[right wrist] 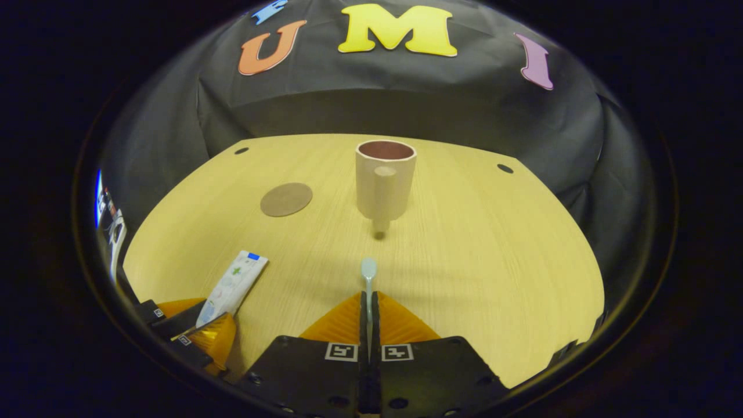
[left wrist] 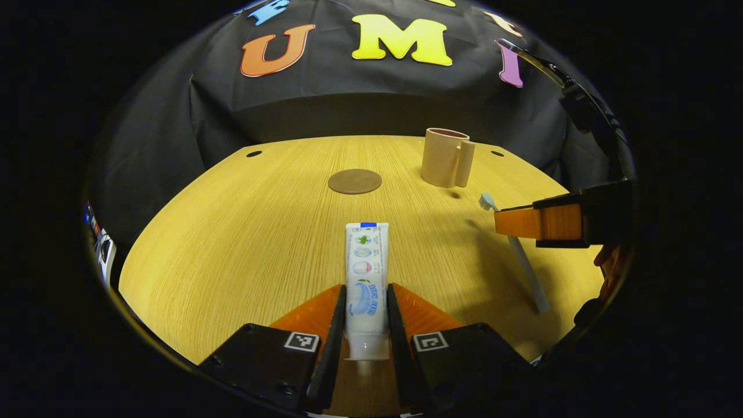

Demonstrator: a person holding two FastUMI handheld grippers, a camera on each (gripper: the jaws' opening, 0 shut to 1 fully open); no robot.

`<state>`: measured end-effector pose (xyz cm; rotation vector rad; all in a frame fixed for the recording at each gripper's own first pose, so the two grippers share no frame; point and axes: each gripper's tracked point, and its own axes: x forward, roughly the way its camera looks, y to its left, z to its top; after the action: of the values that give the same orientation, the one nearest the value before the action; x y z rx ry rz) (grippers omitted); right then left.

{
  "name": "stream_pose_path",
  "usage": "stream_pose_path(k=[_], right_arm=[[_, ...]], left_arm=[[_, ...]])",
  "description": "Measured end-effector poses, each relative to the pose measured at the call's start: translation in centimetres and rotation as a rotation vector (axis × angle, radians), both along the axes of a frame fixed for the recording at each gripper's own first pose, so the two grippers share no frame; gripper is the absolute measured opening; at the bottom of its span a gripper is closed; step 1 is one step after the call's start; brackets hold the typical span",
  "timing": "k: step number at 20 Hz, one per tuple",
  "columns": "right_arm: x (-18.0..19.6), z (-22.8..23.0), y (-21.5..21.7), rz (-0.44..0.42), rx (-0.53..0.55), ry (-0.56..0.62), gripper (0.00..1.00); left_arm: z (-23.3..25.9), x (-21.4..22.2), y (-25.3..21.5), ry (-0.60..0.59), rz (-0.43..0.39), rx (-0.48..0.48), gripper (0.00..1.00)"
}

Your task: Put the toothbrush and toothpaste on the desktop into the cup, then pick up the cup and place it on the coaster on the desktop.

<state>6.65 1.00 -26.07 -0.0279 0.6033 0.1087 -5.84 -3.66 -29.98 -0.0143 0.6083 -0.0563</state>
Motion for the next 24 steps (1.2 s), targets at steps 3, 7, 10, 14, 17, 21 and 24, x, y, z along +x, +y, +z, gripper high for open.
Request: stream_pose_path(k=[3,7,10,14,17,21,24], right_arm=[[0.0,0.3,0.2,0.004,0.006,-0.002,0.0],[-0.1,1.0,-0.3,-0.005,0.015,-0.017,0.0],[0.1,2.0,-0.6,-0.015,0.025,-0.029,0.0],[0.2,5.2,-1.5,-0.037,0.055,-0.074,0.0],[0.6,8.9,-2.0,-0.047,0.084,-0.137,0.0],[2.3,15.0,-2.3,-0.052,0.121,-0.234,0.0],[4.8,20.4,-2.2,-0.045,0.158,-0.326,0.0]], left_arm=[[0.2,0.0,0.0,0.017,-0.002,-0.02,0.39],[1.6,0.6,0.4,0.0,0.006,-0.025,0.35],[3.0,1.4,0.8,-0.024,0.011,-0.027,0.34],[5.7,2.6,1.3,-0.067,0.024,-0.04,0.34],[8.2,3.8,1.6,-0.12,0.029,-0.042,0.34],[12.0,5.7,2.1,-0.188,0.027,-0.027,0.34],[14.8,7.2,2.5,-0.244,0.035,-0.032,0.34]])
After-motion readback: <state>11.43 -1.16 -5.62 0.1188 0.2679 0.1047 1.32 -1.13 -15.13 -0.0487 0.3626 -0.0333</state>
